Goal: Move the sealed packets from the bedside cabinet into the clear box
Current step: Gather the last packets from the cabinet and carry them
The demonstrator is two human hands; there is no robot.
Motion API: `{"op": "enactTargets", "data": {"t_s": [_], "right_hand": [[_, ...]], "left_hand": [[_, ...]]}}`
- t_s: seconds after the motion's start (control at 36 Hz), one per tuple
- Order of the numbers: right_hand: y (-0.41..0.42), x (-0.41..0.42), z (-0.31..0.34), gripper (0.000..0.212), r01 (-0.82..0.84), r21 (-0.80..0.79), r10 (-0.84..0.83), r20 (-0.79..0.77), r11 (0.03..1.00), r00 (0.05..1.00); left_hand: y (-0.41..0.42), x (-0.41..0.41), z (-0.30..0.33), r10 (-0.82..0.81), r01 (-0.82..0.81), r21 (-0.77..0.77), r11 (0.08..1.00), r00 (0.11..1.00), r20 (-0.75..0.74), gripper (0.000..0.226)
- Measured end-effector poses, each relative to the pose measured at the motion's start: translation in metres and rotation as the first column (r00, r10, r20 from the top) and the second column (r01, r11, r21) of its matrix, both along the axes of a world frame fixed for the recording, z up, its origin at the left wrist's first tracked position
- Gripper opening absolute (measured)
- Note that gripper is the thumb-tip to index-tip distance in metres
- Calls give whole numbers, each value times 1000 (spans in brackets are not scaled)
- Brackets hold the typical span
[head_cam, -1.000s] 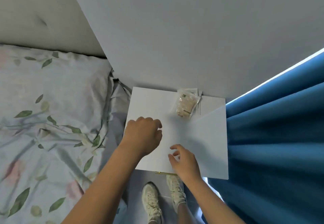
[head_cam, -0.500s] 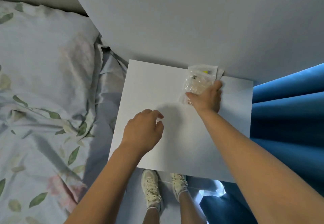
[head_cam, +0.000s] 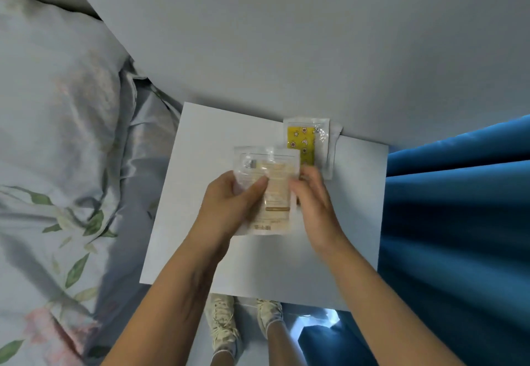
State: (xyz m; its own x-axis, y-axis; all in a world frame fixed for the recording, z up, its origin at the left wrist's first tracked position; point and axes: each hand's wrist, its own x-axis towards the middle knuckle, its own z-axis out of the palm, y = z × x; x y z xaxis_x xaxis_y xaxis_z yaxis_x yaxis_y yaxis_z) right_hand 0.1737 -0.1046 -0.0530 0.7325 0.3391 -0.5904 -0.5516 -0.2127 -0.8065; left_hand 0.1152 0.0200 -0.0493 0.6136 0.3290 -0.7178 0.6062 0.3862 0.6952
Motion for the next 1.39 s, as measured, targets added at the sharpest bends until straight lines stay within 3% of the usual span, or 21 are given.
{"op": "enactTargets", "data": {"t_s": [0.06,0.11,0.22,0.31,0.44,0.53,0.61,0.69,0.75,0.83,0.92,0.97,1.08,1.11,1.17,1.25,1.31,1.36,1.39], "right_hand": [[0,15,-10,23,86,-235,-30,232,968,972],[3,36,-29,43,206,-444,-16,395,872,919],[13,66,-64,81,210,-751,104,348,626,932],[15,73,-81,77,198,-820,179,340,537,923],[13,59,-88,29,286,-778,248,486,559,838],[6,45,-89,5,294,-567,92,554,769,827],[8,26,-75,15,257,-312,-128,380,915,916],[13,1,-52,18,115,-68,-107,109,991,988],[13,-9,-40,17,-60,29,61,-19,998,998],[6,-3,-30,12,-255,77,261,-87,964,961],[2,16,-28,13,-382,138,402,-179,914,898],[6,26,-25,14,-371,252,427,-229,894,875],[18,43,-19,22,-147,448,308,-311,882,899],[21,44,-17,19,-178,438,326,-291,881,899],[27,41,-15,15,-407,286,465,-173,867,868],[32,37,-10,13,-672,66,675,-101,738,731],[33,41,-10,12,-579,-50,575,-68,814,815],[26,52,-20,24,-231,-236,253,69,944,965],[21,59,-29,34,-36,-362,111,188,931,976]], "left_hand": [[4,-6,-4,73,-71,68,995,997,-13,27],[6,-10,-7,132,-130,79,988,991,-28,33],[6,-20,-11,176,-177,72,982,984,23,48],[6,-24,-13,91,-96,142,985,995,42,27],[2,-25,-16,109,-103,132,986,993,-34,31],[0,-24,-19,136,-127,149,981,989,-53,23],[-2,-23,-19,144,-135,136,981,988,-59,15],[-2,-22,-20,66,-59,80,995,994,-85,62],[-3,-23,-18,10,-4,55,998,994,-108,71],[-3,-27,-15,32,-30,30,999,997,-69,22],[-1,-32,-18,82,-82,9,997,994,-77,12],[0,-32,-20,128,-129,-8,992,986,-103,20],[4,-30,-18,201,-206,-179,962,978,-44,53],[6,-30,-17,217,-216,-254,943,976,-24,60],[8,-30,-15,236,-218,-340,915,972,14,69],[6,-31,-18,239,-235,-165,958,971,5,51],[9,-34,-19,287,-291,-76,954,956,-58,40],[14,-38,-19,335,-340,-82,937,940,-67,36],[17,-40,-19,341,-345,-84,935,938,-57,34]]}}
